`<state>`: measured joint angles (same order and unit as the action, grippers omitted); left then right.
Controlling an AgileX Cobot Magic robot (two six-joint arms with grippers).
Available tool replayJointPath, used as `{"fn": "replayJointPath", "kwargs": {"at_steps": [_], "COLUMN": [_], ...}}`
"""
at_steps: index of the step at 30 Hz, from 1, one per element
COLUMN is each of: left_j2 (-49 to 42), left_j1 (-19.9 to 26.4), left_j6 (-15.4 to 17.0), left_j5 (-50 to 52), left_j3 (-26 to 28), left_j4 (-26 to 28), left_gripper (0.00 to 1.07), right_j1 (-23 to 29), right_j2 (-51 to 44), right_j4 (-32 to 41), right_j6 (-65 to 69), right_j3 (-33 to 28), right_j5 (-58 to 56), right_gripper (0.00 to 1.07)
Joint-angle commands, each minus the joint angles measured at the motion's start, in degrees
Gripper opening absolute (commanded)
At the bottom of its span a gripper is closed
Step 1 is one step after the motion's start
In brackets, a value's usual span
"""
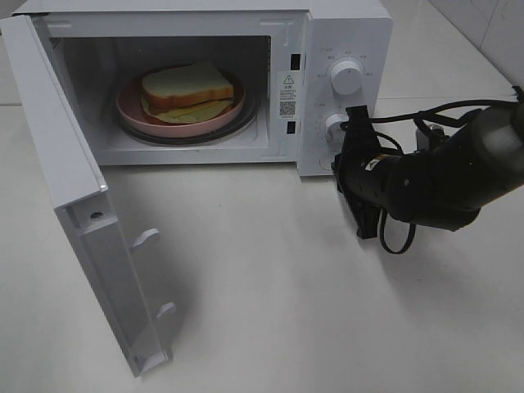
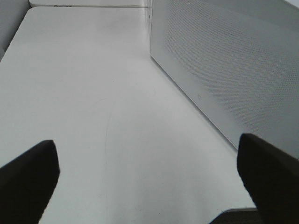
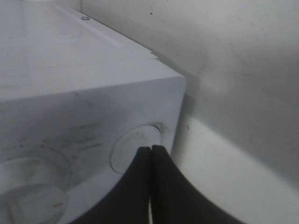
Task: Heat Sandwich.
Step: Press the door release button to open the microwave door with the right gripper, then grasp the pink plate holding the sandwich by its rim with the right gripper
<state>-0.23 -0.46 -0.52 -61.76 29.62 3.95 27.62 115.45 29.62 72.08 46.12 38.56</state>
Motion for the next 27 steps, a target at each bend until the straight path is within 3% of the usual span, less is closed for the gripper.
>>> {"fn": "replayJointPath", "kwargs": {"at_steps": [1,9,17,27], "left_j2": [-0.40,-0.40,-0.40,-0.40], "left_j1": [0.40,0.40,0.40,0.40], "left_j6": [-0.06,-0.06,-0.06,-0.06], "left_j5": [0.40,0.40,0.40,0.40], "left_j3": [-0.11,-0.11,-0.11,-0.11], "left_j4": [0.00,0.00,0.00,0.00], "left_gripper": [0.98,0.98,0.98,0.98], "right_j1": [-0.11,-0.11,-0.23,-0.29], "right_j2": [-2.69,-10.14,-17.48,-20.11], "right_j4": [-1.20,-1.20,-1.09,-2.75], "right_j6": [-1.83,-17.53,-41.94,-53.63], "right_j3": [-2.29,-4.98,-4.98,-2.06], "right_j5": [-3.44,-12.61,-30.19,-44.98], "right_gripper": [0.00,0.01,0.03,0.05]}}
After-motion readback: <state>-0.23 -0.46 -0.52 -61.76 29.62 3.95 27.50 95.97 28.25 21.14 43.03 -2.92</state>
